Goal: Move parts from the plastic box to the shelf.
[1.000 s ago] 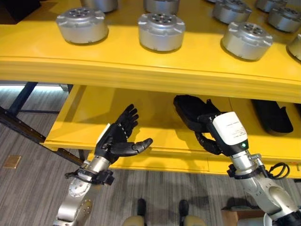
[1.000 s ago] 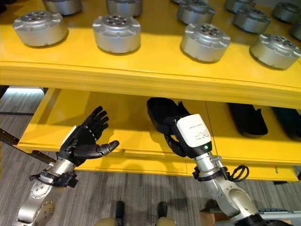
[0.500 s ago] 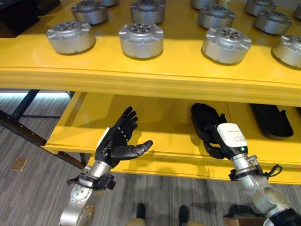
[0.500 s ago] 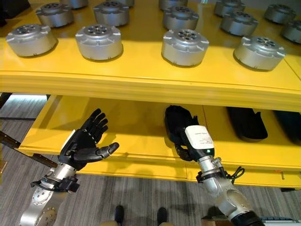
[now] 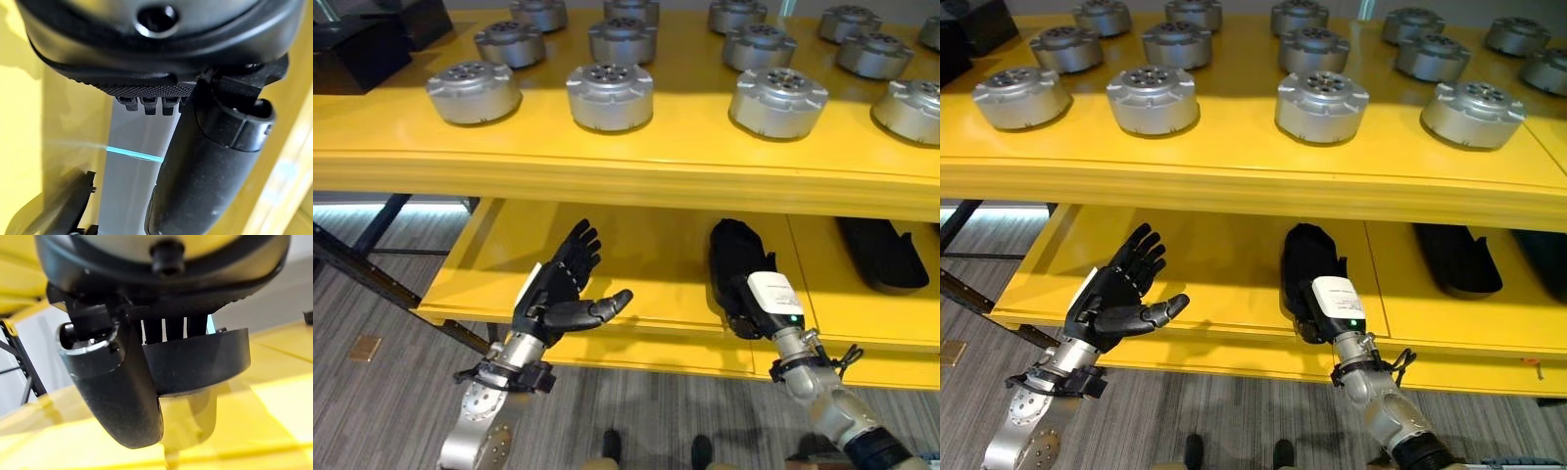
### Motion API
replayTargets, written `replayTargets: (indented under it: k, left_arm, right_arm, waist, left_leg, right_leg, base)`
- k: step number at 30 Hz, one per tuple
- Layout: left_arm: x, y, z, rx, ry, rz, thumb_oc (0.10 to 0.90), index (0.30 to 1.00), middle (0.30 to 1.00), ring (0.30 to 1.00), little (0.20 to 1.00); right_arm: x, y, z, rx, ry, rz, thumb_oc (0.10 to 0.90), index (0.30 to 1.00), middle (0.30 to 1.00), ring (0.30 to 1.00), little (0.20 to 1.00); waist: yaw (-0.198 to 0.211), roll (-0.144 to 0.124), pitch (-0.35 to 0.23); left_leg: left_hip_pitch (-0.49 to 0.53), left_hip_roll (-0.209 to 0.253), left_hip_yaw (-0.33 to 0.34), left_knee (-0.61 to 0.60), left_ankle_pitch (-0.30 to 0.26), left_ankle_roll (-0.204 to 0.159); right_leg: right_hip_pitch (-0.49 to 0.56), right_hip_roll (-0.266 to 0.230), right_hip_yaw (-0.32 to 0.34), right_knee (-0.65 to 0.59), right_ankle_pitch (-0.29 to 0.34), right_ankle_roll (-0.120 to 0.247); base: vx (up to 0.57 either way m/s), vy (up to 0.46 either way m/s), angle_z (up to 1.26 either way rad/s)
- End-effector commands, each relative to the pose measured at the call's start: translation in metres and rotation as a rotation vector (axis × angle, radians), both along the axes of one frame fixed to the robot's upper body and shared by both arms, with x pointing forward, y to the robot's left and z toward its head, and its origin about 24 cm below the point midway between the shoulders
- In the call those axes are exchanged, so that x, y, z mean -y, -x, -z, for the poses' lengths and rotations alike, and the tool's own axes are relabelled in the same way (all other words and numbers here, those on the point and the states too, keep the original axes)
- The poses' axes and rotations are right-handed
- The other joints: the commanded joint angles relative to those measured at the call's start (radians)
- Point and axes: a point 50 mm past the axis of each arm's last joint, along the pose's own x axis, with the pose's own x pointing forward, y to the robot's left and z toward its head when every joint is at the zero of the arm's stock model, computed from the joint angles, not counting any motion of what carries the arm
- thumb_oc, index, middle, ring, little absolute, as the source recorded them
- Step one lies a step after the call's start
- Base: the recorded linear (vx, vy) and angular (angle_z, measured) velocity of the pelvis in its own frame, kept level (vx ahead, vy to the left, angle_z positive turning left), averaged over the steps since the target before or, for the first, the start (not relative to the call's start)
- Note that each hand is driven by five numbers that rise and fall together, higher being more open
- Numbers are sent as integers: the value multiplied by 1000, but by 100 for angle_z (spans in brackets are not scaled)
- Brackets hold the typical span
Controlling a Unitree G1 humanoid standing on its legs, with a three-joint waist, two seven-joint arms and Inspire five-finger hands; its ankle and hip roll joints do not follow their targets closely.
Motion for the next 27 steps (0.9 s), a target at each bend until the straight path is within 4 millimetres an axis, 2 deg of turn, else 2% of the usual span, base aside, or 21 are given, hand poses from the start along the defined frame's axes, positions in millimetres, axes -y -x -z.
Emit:
replayTargets:
  k: [1,6,12,15,16,20,21,27]
  left_arm:
    - [12,-12,-41,240,25,61,900,1000,1000,1000,1000]
    - [15,-14,-40,233,14,88,900,1000,1000,1000,1000]
    - [16,-17,-42,233,10,107,900,1000,1000,1000,1000]
    - [20,-22,-49,256,11,134,900,1000,1000,1000,1000]
    - [20,-23,-52,278,13,139,900,1000,1000,1000,1000]
    - [21,-25,-56,293,13,142,900,1000,1000,1000,1000]
    - [23,-27,-58,301,1,144,900,1000,1000,1000,1000]
    - [22,-26,-56,280,4,153,900,1000,1000,1000,1000]
  right_arm:
    - [-6,-33,-36,174,-21,-12,400,300,300,300,300]
    - [2,-44,-33,175,17,16,400,300,300,300,300]
    - [10,-57,-45,192,43,28,400,300,300,300,300]
    - [21,-72,-64,246,82,65,400,300,300,300,300]
    - [28,-78,-76,271,103,88,400,300,300,300,300]
    - [34,-83,-85,292,128,102,400,300,300,300,300]
    - [38,-87,-93,307,163,102,400,300,300,300,300]
    - [50,-90,-105,328,198,130,400,300,300,300,300]
  waist:
    - [25,-22,-56]
    - [41,-3,-42]
    - [56,14,-23]
    - [62,30,15]
    - [60,41,38]
    - [59,48,59]
    - [57,54,77]
    - [59,65,101]
  left_leg:
    - [39,-1,30,-1,-93,10]
    - [28,-3,19,-1,-90,8]
    - [4,-6,7,4,-82,6]
    - [-29,-9,-10,14,-73,6]
    - [-46,-10,-17,16,-67,3]
    - [-58,-8,-22,12,-57,0]
    - [-68,-6,-26,13,-49,-2]
    - [-86,1,-31,16,-35,-10]
  right_leg:
    - [13,-46,-41,18,-58,33]
    - [4,-48,-42,18,-55,32]
    - [-20,-51,-48,33,-57,28]
    - [-54,-54,-44,64,-67,21]
    - [-72,-54,-41,75,-71,18]
    - [-84,-50,-42,82,-75,12]
    - [-95,-48,-42,92,-79,7]
    - [-112,-41,-49,113,-90,-3]
  base:
    - [-49,-23,2]
    - [-38,-25,7]
    - [-52,-30,3]
    - [-164,-55,10]
    - [-157,-67,21]
    - [-82,-75,4]
    - [-73,-117,-6]
    - [-17,-92,-1]
